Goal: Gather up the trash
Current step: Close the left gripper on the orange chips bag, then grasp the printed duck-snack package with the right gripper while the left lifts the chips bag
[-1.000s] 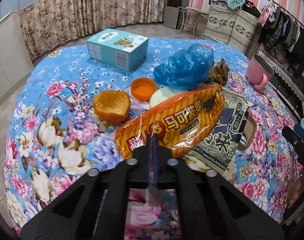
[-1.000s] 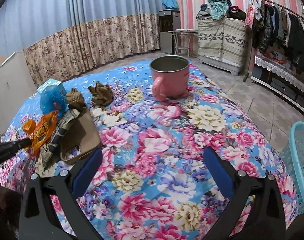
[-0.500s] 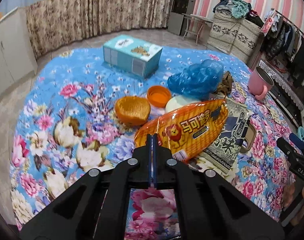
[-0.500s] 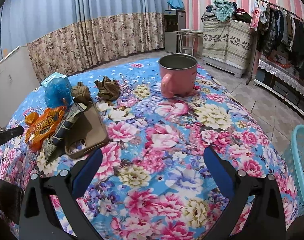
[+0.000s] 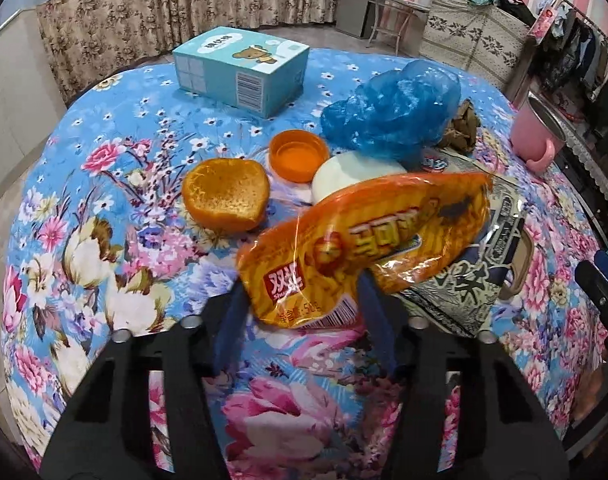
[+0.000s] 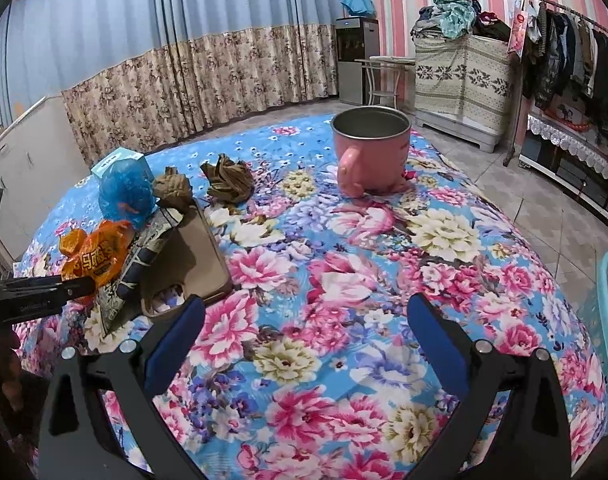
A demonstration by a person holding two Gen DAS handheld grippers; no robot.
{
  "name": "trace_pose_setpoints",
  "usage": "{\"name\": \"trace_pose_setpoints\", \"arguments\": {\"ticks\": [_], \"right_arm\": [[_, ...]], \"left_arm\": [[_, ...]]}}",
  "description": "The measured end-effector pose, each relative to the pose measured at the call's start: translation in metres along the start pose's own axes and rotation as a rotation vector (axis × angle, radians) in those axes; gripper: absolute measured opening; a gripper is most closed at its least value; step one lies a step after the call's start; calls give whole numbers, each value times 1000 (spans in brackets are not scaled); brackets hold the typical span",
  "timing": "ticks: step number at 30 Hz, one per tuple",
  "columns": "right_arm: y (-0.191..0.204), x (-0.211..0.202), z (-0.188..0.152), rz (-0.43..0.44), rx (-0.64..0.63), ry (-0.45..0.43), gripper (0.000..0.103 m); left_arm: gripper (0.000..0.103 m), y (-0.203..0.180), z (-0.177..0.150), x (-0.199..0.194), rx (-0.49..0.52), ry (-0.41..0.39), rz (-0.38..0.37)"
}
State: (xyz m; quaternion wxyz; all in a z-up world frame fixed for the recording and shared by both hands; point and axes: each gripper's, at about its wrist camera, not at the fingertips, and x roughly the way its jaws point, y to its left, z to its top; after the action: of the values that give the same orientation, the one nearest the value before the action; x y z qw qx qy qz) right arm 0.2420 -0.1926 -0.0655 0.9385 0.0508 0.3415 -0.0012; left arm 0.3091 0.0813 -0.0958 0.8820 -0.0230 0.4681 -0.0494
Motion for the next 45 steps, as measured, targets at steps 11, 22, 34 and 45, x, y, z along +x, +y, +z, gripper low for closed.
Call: {"name": "trace_pose_setpoints", "arguments": {"ticks": [11,22,34,45], "right_arm": [[17,-1,0,7,-29,0,99],[75,18,14,93,-64,27,99],[114,38,19,210,-94,76,37],[84,-14,33,160,-108,-31,11]], "left_arm": [[17,14,2,-39,2,-161,3],[16,49,7,-69,-43,-272,29],[16,48,9,-63,-38,-271,29],[16,44,5,-67,-31,-303,44]]}}
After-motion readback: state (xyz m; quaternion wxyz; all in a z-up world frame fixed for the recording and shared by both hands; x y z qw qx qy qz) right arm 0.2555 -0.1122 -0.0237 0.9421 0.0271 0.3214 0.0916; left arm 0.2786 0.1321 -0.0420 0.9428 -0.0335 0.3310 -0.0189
